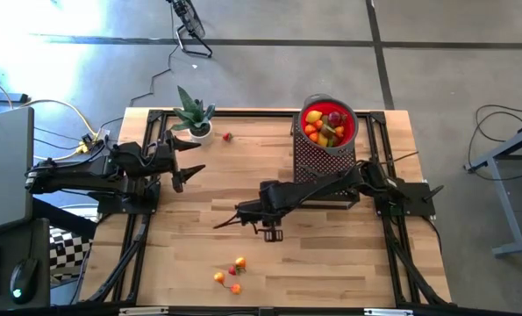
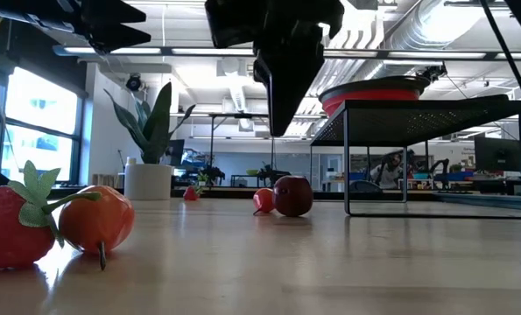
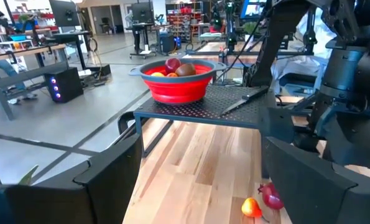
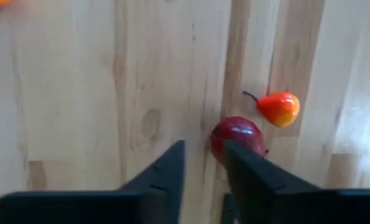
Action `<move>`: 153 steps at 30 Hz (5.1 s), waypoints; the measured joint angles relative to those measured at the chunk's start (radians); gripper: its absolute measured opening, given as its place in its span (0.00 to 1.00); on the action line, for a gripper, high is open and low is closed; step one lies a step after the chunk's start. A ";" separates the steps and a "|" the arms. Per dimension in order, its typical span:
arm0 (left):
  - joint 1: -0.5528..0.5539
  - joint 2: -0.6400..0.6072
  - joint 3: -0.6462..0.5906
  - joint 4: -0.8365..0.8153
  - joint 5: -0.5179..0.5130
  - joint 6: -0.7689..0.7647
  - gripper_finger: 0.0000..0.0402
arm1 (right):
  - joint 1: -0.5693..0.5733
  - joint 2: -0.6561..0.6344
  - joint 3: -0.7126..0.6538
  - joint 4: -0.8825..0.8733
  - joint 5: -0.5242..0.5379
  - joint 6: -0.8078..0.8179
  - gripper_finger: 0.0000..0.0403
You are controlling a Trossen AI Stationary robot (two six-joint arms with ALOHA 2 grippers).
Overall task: Pick & Place Fruit
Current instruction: Put the pomegranate into the strainer bowl on the shelf
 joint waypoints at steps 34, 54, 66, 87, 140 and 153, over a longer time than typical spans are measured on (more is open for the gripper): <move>0.000 0.000 0.000 -0.009 0.000 0.001 0.82 | -0.052 0.002 -0.192 0.166 0.008 -0.079 0.70; 0.000 0.000 0.000 -0.022 0.000 0.001 0.82 | -0.052 0.058 -0.191 0.143 0.016 -0.133 0.69; 0.000 0.000 0.000 -0.022 0.000 0.001 0.82 | -0.030 0.057 -0.107 0.089 0.077 -0.176 0.67; 0.000 0.000 0.000 -0.024 0.000 -0.022 0.82 | -0.025 0.058 -0.071 -0.090 0.059 -0.253 0.67; 0.000 0.000 0.000 -0.059 0.000 -0.022 0.82 | -0.067 0.058 -0.187 0.030 0.030 -0.280 0.54; 0.000 0.000 0.000 -0.059 0.000 -0.022 0.82 | -0.065 0.057 -0.187 0.019 0.029 -0.251 0.52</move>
